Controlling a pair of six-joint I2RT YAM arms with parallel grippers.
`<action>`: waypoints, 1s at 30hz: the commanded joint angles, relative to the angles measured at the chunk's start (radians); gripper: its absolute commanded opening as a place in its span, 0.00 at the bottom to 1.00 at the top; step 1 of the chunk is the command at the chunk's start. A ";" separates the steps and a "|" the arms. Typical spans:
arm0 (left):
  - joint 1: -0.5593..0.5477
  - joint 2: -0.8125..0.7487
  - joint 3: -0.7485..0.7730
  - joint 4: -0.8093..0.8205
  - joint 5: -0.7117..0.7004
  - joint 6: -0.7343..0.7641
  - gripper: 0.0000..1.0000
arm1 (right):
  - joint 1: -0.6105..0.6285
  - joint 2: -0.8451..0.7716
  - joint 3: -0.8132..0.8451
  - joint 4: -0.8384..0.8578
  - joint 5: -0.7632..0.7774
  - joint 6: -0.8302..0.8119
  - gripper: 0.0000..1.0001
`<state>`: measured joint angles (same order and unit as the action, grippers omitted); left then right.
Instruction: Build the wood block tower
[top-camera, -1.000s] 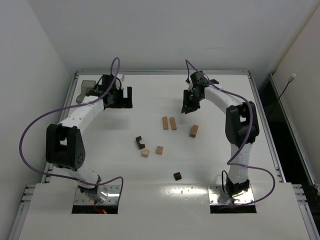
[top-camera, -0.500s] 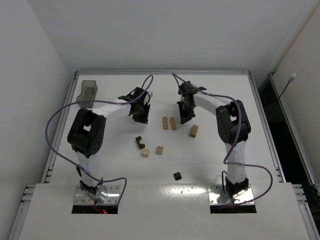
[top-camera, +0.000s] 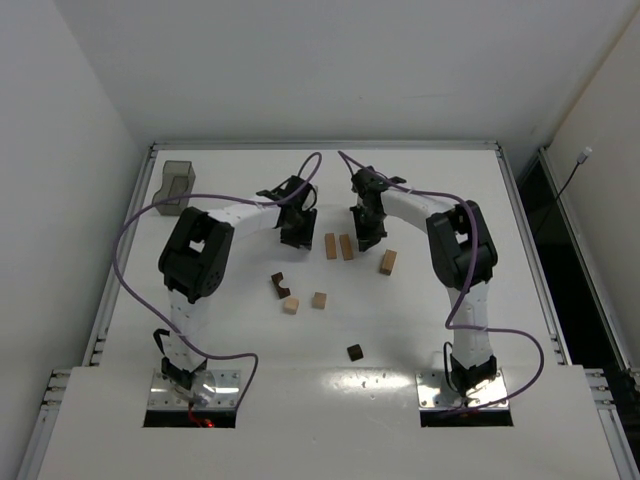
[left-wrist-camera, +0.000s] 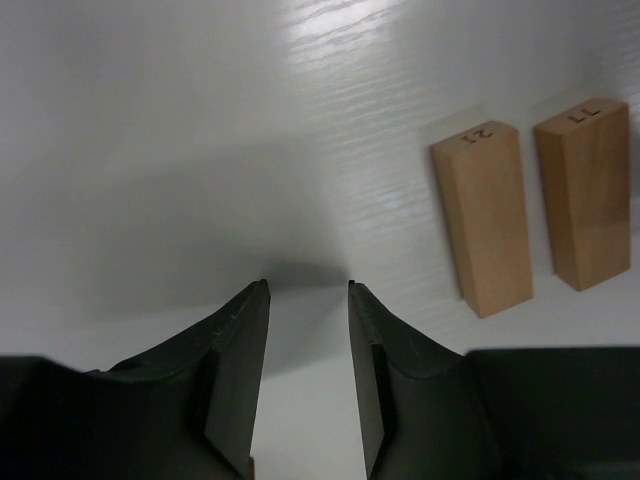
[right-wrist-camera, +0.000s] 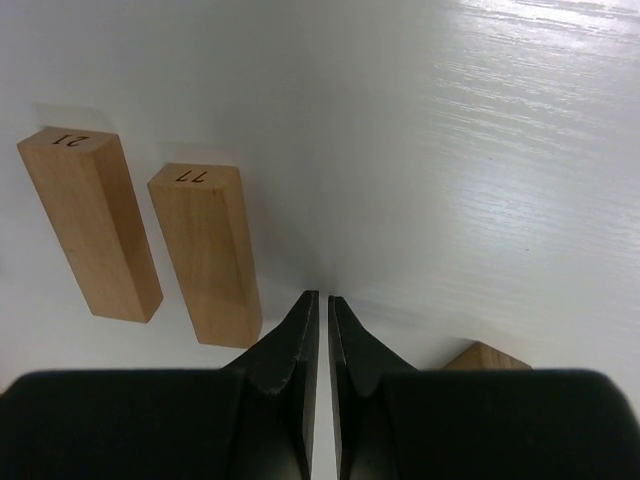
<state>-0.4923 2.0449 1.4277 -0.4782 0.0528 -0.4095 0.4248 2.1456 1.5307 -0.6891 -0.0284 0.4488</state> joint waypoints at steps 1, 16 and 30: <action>-0.034 0.029 0.057 0.010 -0.034 -0.052 0.35 | 0.015 0.017 -0.003 0.010 0.034 0.033 0.06; -0.052 0.087 0.097 -0.010 -0.096 -0.081 0.54 | 0.034 0.071 0.048 -0.009 0.005 0.108 0.14; -0.083 0.097 0.097 -0.010 -0.087 -0.091 0.54 | 0.043 0.080 0.057 -0.009 -0.034 0.117 0.22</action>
<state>-0.5579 2.1056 1.5177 -0.4675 -0.0532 -0.4801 0.4488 2.1891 1.5757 -0.7071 -0.0547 0.5488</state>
